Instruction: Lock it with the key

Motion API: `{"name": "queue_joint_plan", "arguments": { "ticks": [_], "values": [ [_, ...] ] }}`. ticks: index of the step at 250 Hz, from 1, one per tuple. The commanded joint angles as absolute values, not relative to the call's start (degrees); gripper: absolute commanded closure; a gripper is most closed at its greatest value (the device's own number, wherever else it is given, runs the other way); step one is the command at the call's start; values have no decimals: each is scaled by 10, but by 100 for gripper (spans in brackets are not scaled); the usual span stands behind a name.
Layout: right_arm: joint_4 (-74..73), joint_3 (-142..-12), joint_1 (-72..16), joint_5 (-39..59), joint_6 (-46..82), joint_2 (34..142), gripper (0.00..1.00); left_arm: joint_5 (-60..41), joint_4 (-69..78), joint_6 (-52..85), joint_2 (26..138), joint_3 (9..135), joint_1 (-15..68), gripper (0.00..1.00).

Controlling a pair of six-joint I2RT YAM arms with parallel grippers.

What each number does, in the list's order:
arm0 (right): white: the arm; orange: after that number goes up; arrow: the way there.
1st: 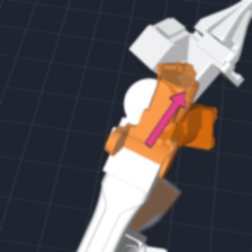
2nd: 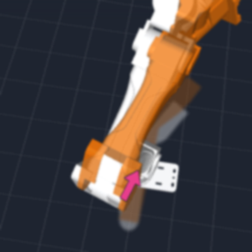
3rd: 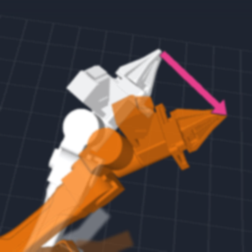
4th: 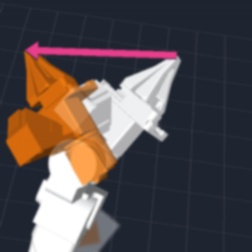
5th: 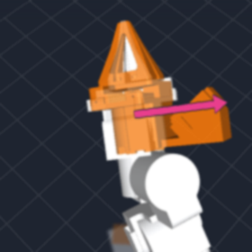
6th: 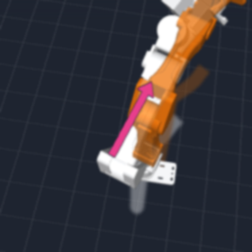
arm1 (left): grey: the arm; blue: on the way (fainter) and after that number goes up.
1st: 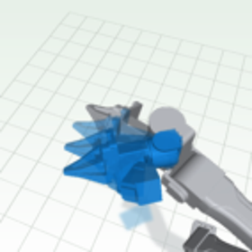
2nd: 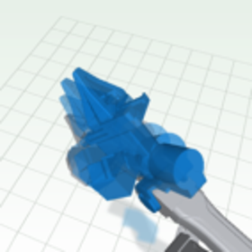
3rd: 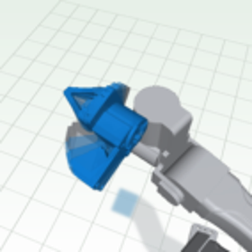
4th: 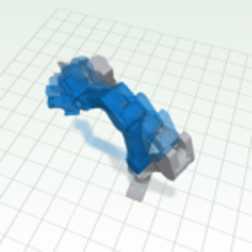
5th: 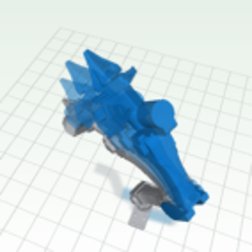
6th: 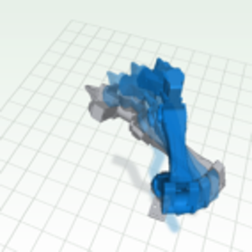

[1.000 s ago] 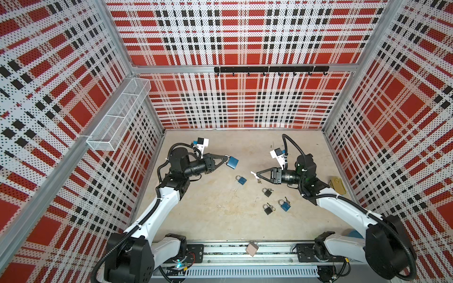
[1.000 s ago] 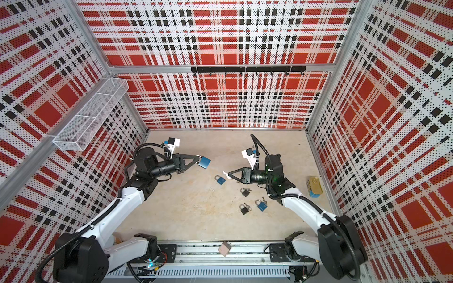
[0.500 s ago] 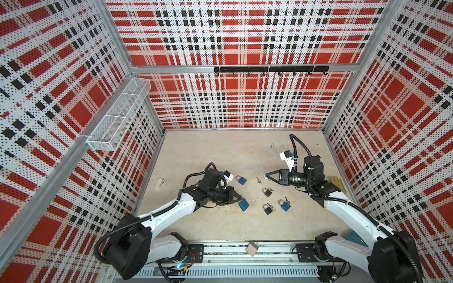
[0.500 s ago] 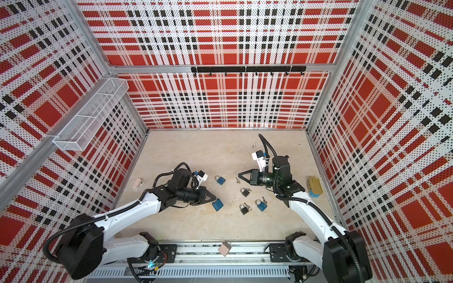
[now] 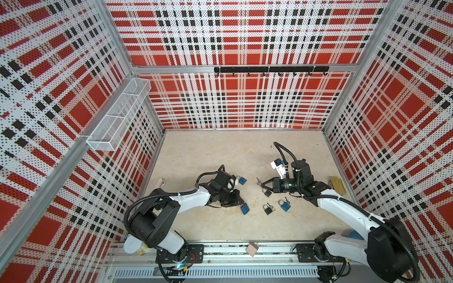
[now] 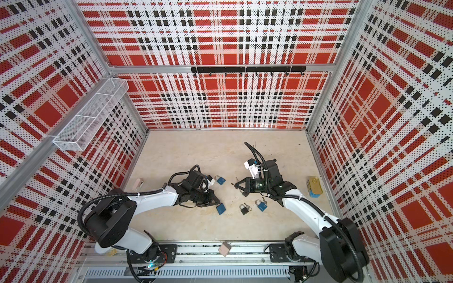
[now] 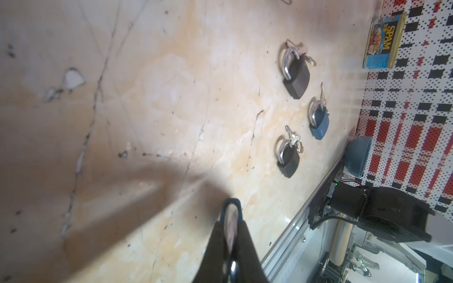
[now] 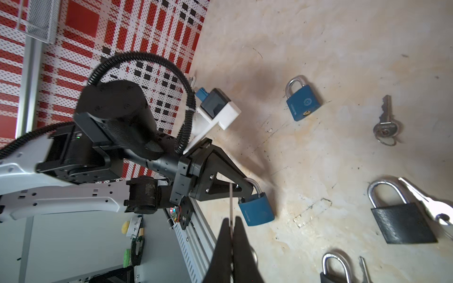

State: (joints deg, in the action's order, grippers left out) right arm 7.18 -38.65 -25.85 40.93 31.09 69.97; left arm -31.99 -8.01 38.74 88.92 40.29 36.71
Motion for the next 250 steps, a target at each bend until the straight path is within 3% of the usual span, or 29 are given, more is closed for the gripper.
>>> {"name": "queue_joint_plan", "arguments": {
  "ticks": [1,59,87,98,128,250],
  "values": [
    [45,-382,-270,383,299,721,100,-308,-72,359,904,421,363,100],
    [36,-385,-295,317,300,774,100,-288,-112,326,934,447,362,99],
    [23,-387,-308,295,305,803,100,-283,-117,321,938,449,361,87],
    [22,-391,-315,285,305,815,100,-278,-121,321,937,449,360,78],
    [22,-405,-333,262,301,850,100,-267,-133,316,929,448,359,68],
    [32,-459,-393,204,295,938,100,-238,-180,302,883,448,349,63]
  ]
}}
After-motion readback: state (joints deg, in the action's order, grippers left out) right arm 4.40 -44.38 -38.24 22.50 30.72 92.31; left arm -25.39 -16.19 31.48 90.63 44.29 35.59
